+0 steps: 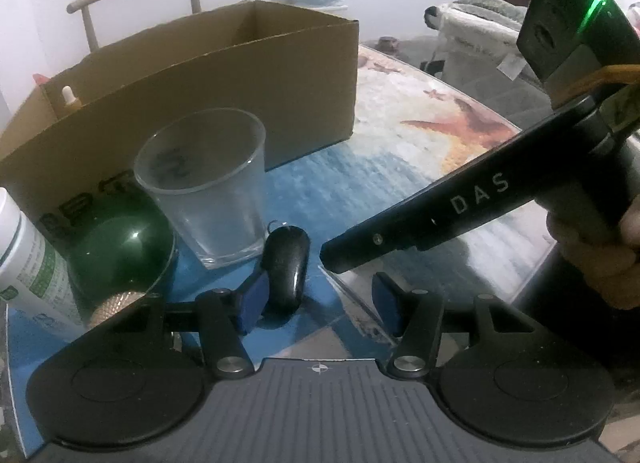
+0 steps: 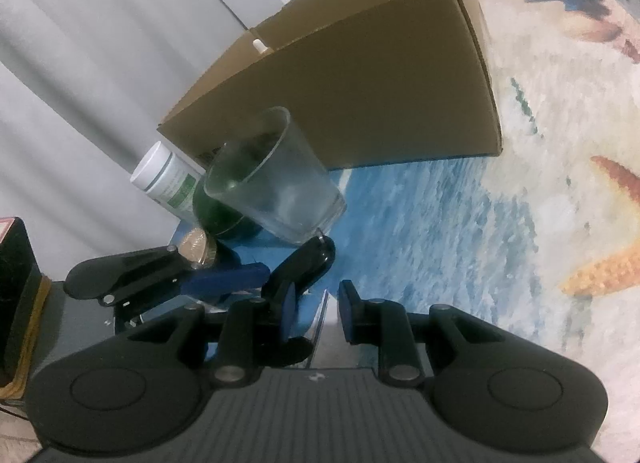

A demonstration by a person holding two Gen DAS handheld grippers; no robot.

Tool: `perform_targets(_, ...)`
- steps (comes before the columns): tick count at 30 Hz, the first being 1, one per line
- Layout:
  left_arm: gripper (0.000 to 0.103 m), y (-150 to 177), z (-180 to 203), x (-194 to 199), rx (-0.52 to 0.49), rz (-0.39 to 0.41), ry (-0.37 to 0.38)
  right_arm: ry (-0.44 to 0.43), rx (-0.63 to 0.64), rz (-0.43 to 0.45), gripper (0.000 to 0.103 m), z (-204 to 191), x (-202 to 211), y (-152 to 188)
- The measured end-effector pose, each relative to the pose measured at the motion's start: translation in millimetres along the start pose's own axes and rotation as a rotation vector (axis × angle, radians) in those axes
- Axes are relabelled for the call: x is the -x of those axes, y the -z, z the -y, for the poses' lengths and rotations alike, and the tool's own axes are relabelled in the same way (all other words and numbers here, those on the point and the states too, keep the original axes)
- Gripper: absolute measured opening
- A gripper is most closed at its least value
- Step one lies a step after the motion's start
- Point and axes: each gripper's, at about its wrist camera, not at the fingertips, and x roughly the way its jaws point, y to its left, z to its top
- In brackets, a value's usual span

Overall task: Organize rigid objects
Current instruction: 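Close the right gripper on the black oval fob and lift it, then carry the black fob into the box and release it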

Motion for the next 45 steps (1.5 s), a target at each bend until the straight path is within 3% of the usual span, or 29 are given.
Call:
perform_targets(5,0.056,1,-4,-9,0.005,-0.018,-0.049,-0.002,-0.022,-0.011,0.026,-1,-8,-2)
perform_targets(11,0.053,0,-11,-12,0.023,-0.017,-0.041,-0.007,-0.033,-0.013,0.026,-4,-16,-6)
perform_targets(13,0.044,0,-11,-11,0.016,-0.009,-0.034,-0.01,-0.035,-0.014,0.026,-6,-19,-7)
perform_targets(20,0.03,1,-11,-9,0.034,0.014,-0.016,-0.002,-0.047,0.011,0.027,-8,-22,-4)
perform_targets(31,0.029,4,-4,-2,0.051,0.037,0.016,-0.014,-0.08,0.051,0.027,-2,-7,11)
perform_targets(37,0.029,0,2,16,0.036,0.094,0.003,-0.009,-0.048,0.103,0.027,-13,15,13)
perform_targets(45,0.03,-26,4,63,-0.004,0.249,-0.01,-0.012,0.039,0.235,0.027,-48,62,-3)
